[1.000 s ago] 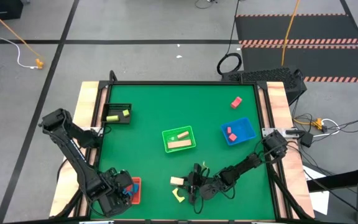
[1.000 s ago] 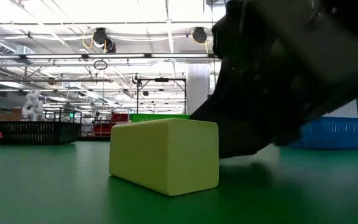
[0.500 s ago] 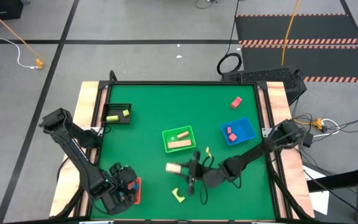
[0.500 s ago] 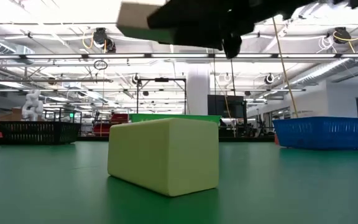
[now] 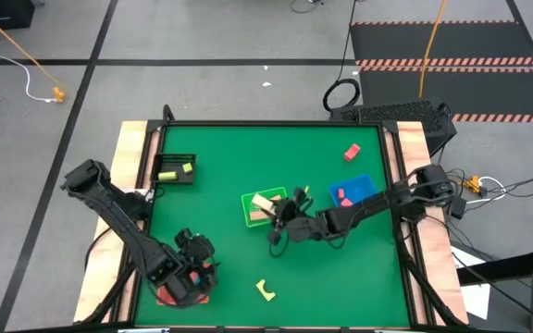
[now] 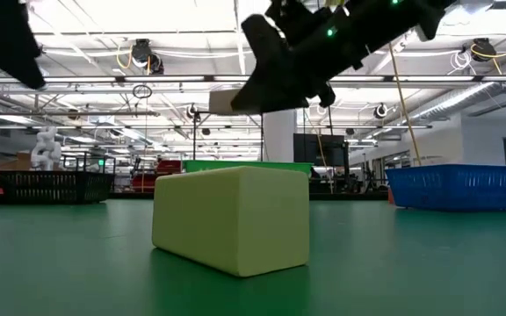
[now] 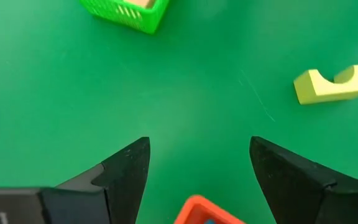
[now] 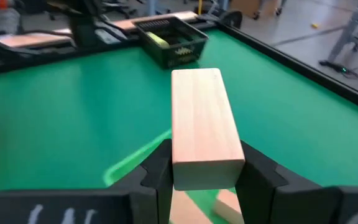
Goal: Sort & place blocks by color
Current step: Put the light brown block into the green bin, then put the yellow green block into the black bin
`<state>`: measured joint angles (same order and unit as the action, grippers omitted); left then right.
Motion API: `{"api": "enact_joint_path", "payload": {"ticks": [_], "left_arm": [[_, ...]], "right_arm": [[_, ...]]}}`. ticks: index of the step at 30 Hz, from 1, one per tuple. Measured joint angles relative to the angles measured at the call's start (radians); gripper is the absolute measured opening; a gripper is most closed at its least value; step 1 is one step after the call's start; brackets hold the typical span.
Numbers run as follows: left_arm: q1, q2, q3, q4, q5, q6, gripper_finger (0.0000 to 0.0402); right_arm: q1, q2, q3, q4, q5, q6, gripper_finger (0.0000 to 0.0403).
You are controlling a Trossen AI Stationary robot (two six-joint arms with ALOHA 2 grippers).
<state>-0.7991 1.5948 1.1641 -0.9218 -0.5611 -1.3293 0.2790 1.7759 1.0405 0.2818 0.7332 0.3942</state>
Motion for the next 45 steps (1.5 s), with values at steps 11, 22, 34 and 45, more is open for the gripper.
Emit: {"api": "enact_joint_path", "payload": {"ticks": [11, 22, 34, 45], "left_arm": [[0.043, 0.000, 0.000, 0.000, -0.017, 0.056, 0.0259], [0.046, 0.000, 0.000, 0.004, -0.017, 0.064, 0.0254], [0.046, 0.000, 0.000, 0.008, -0.017, 0.064, 0.0255], [0.046, 0.000, 0.000, 0.008, -0.017, 0.063, 0.0255]], "right_arm": [[-0.018, 0.000, 0.000, -0.011, -0.001, 0.013, 0.0112], [-0.018, 0.000, 0.000, -0.016, -0.001, 0.013, 0.0113], [-0.015, 0.000, 0.000, -0.026, -0.008, 0.013, 0.0248], [0.116, 0.000, 0.000, 0.147, -0.394, 0.166, 0.0263]]}}
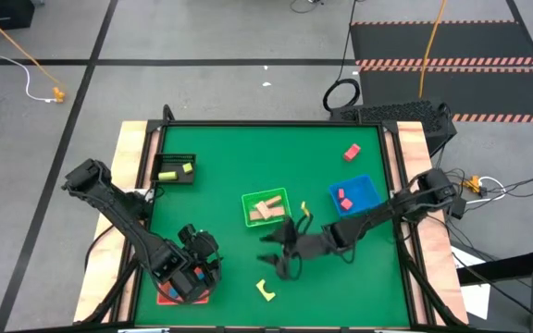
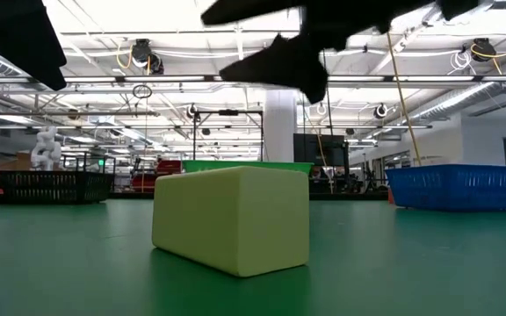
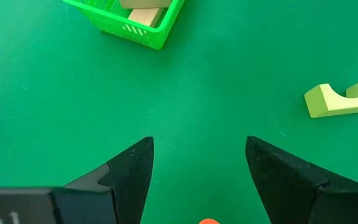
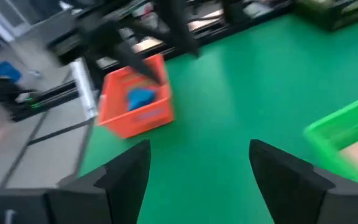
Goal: Sort & place blocks by color
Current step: Put the yellow green block into the black bin
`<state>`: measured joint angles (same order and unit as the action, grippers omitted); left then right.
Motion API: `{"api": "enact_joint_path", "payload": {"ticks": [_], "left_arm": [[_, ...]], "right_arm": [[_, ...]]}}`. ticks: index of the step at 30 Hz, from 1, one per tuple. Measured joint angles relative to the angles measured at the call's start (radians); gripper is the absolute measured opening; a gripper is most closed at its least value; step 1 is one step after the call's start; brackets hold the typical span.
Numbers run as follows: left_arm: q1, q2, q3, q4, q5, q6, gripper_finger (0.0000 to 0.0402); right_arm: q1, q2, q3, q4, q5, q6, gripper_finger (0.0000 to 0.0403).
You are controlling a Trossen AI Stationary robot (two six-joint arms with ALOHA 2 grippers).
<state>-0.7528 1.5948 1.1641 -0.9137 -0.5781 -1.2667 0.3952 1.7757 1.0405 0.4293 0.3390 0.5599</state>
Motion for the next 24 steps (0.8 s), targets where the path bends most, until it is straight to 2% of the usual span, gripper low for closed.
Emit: {"api": "enact_joint_path", "payload": {"ticks": [2, 6, 12, 19, 24], "left_arm": [[0.000, 0.000, 0.000, 0.000, 0.000, 0.000, 0.0255], [0.000, 0.000, 0.000, 0.006, 0.000, -0.001, 0.0255], [0.000, 0.000, 0.000, 0.042, 0.000, 0.014, 0.0255], [-0.002, 0.000, 0.000, 0.088, 0.000, 0.040, 0.0255], [-0.002, 0.000, 0.000, 0.097, 0.000, 0.043, 0.0255]], "right_arm": [[0.048, 0.010, 0.000, 0.012, 0.015, 0.037, 0.0256], [0.151, 0.066, 0.000, 0.083, 0.127, 0.064, 0.0249], [0.245, 0.177, 0.000, 0.208, 0.261, -0.028, 0.0248], [0.281, 0.314, 0.000, 0.325, 0.263, -0.024, 0.0248], [0.283, 0.405, 0.053, 0.359, 0.263, -0.023, 0.0248]]}}
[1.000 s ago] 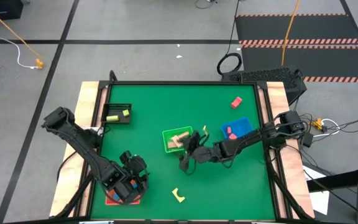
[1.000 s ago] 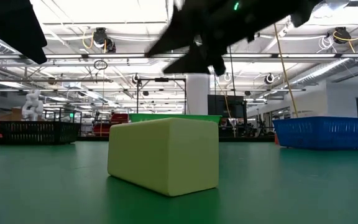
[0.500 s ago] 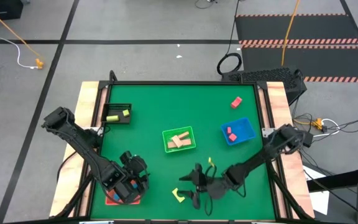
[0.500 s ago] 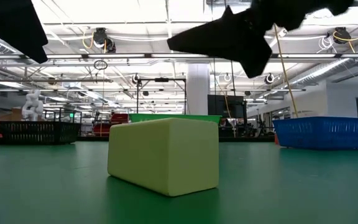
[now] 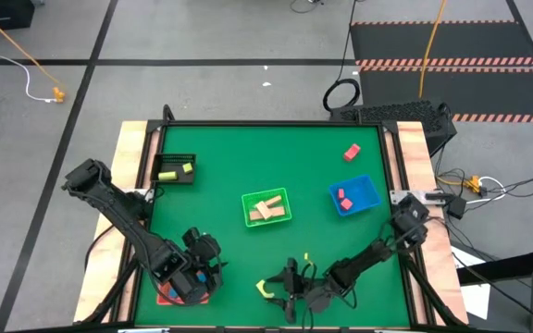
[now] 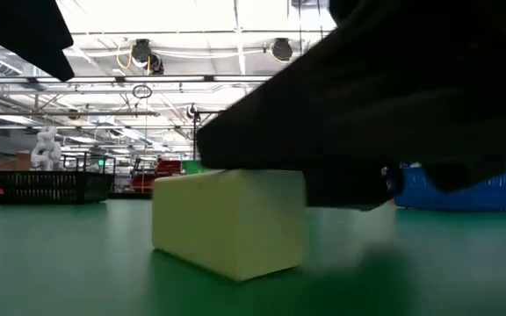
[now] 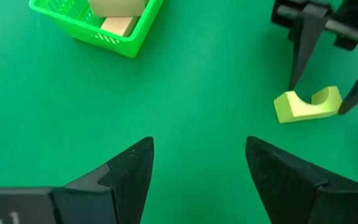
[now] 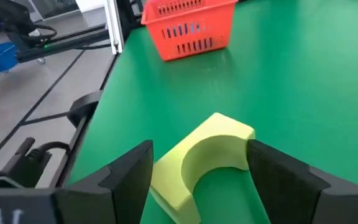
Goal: Sort & place blocks by color
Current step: Put the yellow green block into the black bin
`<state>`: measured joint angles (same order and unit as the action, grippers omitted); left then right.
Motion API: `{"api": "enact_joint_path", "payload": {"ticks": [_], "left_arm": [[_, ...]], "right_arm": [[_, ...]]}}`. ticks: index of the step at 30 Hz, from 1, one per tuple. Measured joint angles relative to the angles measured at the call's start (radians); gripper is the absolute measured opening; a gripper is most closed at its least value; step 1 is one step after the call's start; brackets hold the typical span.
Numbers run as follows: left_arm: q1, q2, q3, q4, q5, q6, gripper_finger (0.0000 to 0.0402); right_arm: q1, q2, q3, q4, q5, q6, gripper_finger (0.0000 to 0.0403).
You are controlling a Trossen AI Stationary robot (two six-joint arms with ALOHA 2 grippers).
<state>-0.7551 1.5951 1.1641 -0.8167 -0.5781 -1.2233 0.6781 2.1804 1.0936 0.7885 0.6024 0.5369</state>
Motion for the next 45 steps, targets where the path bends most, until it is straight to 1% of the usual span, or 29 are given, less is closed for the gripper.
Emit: {"api": "enact_joint_path", "payload": {"ticks": [4, 8, 18, 26, 28, 30, 32, 36, 37, 41, 45], "left_arm": [[0.000, 0.000, 0.000, 0.005, 0.000, 0.014, 0.0255], [0.000, 0.000, 0.000, 0.005, 0.000, 0.015, 0.0255], [-0.002, 0.000, 0.000, 0.006, 0.000, 0.017, 0.0255], [-0.002, 0.000, 0.000, 0.006, 0.000, 0.017, 0.0255], [-0.002, 0.000, 0.000, 0.006, 0.001, 0.017, 0.0255], [-0.002, 0.000, 0.000, 0.006, 0.001, 0.017, 0.0255], [-0.002, 0.000, 0.000, 0.006, 0.001, 0.017, 0.0255], [-0.002, 0.000, 0.000, 0.006, 0.001, 0.017, 0.0255], [-0.002, 0.000, 0.000, 0.006, 0.001, 0.017, 0.0255], [-0.002, 0.000, 0.000, 0.006, 0.001, 0.011, 0.0255], [-0.003, 0.000, 0.000, 0.006, 0.001, -0.040, 0.0255]], "right_arm": [[0.000, 0.048, 0.046, 0.005, -0.011, -0.019, 0.0248], [0.000, 0.067, 0.052, -0.013, -0.030, -0.034, 0.0248], [0.004, 0.065, 0.052, -0.015, -0.031, -0.032, 0.0246], [-0.022, 0.065, 0.052, -0.023, -0.031, -0.033, 0.0243], [-0.025, 0.065, 0.052, -0.034, -0.045, -0.034, 0.0232], [-0.027, 0.064, 0.052, -0.043, -0.063, -0.034, 0.0213], [-0.028, 0.063, 0.053, -0.060, -0.077, -0.028, 0.0189], [-0.027, 0.062, 0.053, -0.058, -0.087, -0.022, 0.0126], [-0.027, 0.062, 0.053, -0.052, -0.100, -0.022, 0.0117], [-0.026, 0.062, 0.053, -0.021, -0.110, -0.031, 0.0117], [-0.025, 0.048, 0.052, -0.016, -0.120, -0.063, 0.0117]]}}
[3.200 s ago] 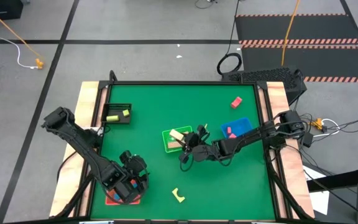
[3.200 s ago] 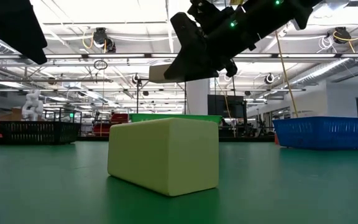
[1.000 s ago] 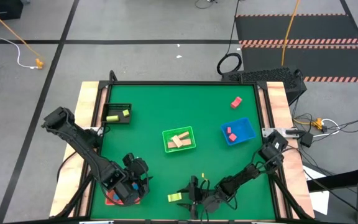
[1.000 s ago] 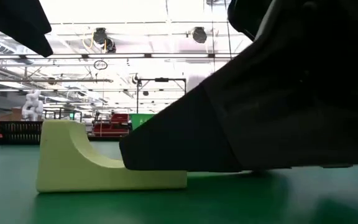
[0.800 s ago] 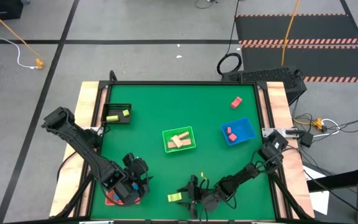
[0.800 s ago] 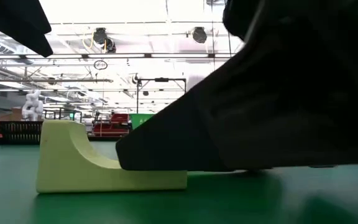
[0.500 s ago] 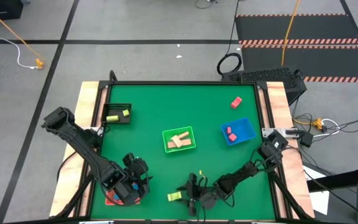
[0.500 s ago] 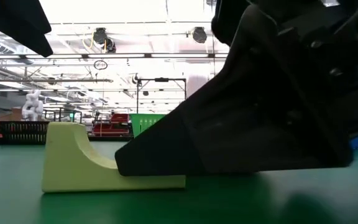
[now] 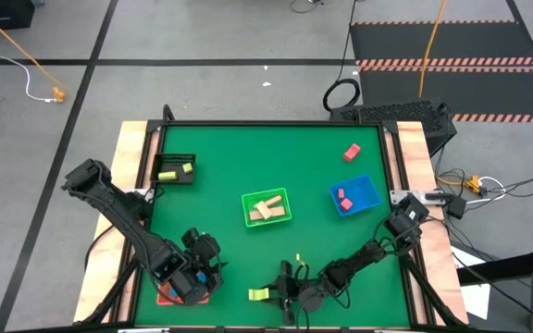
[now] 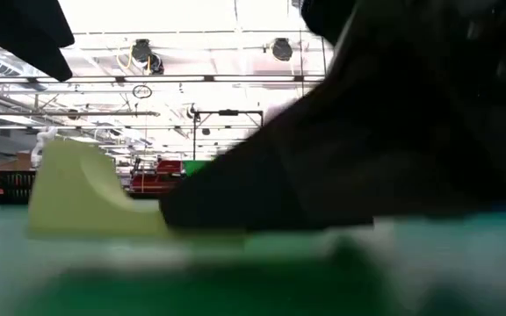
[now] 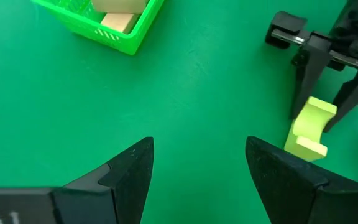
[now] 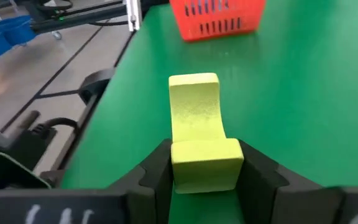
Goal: Sort & place blocks by color
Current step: Put the yellow green block into the black bin
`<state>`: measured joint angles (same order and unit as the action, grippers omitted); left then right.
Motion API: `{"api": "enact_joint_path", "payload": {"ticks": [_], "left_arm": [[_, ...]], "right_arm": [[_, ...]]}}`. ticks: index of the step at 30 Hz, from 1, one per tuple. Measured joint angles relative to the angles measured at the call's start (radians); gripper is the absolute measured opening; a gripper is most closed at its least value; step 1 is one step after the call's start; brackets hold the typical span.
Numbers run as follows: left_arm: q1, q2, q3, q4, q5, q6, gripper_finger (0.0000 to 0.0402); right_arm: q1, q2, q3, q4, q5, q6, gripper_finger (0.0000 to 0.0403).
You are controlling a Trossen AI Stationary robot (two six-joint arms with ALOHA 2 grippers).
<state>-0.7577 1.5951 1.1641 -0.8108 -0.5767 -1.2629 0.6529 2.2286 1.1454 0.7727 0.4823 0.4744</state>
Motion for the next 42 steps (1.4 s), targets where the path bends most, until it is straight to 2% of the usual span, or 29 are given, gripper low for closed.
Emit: {"api": "enact_joint_path", "payload": {"ticks": [10, 14, 18, 24, 31, 42], "left_arm": [[-0.026, 0.000, 0.000, 0.049, 0.041, 0.015, 0.0255], [-0.009, 0.000, 0.000, 0.147, 0.021, 0.033, 0.0255], [0.019, 0.000, 0.000, 0.288, 0.019, 0.156, 0.0255], [0.038, 0.000, 0.000, 0.363, 0.024, 0.268, 0.0255], [0.055, 0.000, 0.000, 0.382, 0.023, 0.263, 0.0255], [0.065, -0.004, 0.000, 0.410, 0.056, 0.263, 0.0255]], "right_arm": [[-0.026, -0.154, 0.000, -0.030, 0.096, -0.346, 0.0117], [-0.052, -0.207, 0.000, -0.061, 0.135, -0.469, 0.0117], [-0.080, -0.234, 0.000, -0.081, 0.148, -0.581, 0.0117], [-0.088, -0.244, -0.001, -0.097, 0.150, -0.671, 0.0117], [-0.089, -0.242, -0.001, -0.113, 0.228, -0.707, 0.0117], [-0.091, -0.244, 0.000, -0.032, 0.228, -0.855, 0.0117]]}}
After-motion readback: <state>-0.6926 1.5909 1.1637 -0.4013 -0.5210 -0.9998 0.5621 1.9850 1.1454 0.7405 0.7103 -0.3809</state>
